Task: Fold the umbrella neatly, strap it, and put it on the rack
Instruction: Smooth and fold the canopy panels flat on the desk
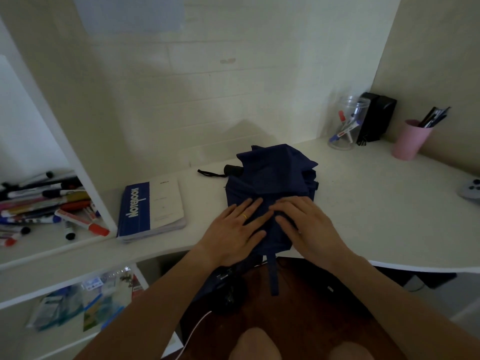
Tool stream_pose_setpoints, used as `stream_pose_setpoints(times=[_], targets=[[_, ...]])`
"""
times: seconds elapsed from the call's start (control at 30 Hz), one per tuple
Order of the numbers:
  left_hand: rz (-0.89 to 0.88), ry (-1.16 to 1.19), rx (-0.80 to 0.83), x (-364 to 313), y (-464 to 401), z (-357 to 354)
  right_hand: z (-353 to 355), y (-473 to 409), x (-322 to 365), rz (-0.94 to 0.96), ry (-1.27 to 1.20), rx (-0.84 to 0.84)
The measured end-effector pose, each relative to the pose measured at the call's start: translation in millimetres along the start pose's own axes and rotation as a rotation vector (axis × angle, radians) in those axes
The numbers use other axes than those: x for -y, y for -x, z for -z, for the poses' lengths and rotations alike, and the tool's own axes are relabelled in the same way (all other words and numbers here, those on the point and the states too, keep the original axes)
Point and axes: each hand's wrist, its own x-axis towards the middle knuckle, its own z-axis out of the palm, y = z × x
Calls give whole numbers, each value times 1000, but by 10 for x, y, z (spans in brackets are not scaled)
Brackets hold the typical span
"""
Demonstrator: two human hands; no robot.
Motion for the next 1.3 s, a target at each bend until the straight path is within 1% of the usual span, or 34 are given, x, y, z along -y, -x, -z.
stream_pose_setpoints(times=[0.1,0.13,0.2,0.3,0.43,0.57,0.67,0.7,0.73,0.77,0.83,0.87,0.9,0.97,1.0,1.03,1.07,1.13,1.17,1.2,1.23,1.27,1.3], targets=[[33,24,17,29,60,-46,-157,76,-182,-124,93,286],[51,45,34,49,81,-60,-193,139,-260,-142,110,379],[76,81,66,88,89,-78,-197,185,-368,-151,113,510],[92,96,90,130,-10,-72,-134,67,-453,-196,111,618],[136,105,166,173,-147,-14,-59,-77,-588,-233,124,670],[154,122,171,167,-120,-34,2,-28,-707,-245,95,638],[166,116,136,163,-112,-83,21,31,-692,-258,6,565],[164,113,122,160,-109,-89,29,27,-669,-297,-62,499],[159,112,110,162,-104,-95,32,11,-639,-344,-133,393],[156,113,100,163,-104,-98,30,-14,-598,-369,-180,241],[151,105,65,156,-104,-107,23,-64,-487,-339,-181,-76],[149,97,49,151,-110,-100,19,-91,-415,-301,-196,-141],[148,100,48,153,-94,-101,-16,-93,-335,-258,-209,-106],[148,149,75,160,-89,-62,-131,-41,-262,-172,-128,79],[164,221,83,164,-99,-18,-182,4,-266,-157,-87,140],[203,339,51,165,-116,43,-220,42,-295,-151,-67,161],[269,474,-50,177,-152,98,-245,67,-328,-145,-58,159],[455,648,-426,203,-300,234,-270,104,-355,-131,-53,135],[579,715,-571,249,-419,307,-285,121,-358,-122,-54,116],[717,826,-623,310,-560,395,-298,133,-359,-110,-59,96],[842,983,-580,375,-708,491,-309,138,-358,-102,-62,77],[925,1141,-494,438,-848,581,-316,138,-356,-101,-67,64],[958,1254,-399,495,-971,650,-320,138,-361,-103,-75,56]])
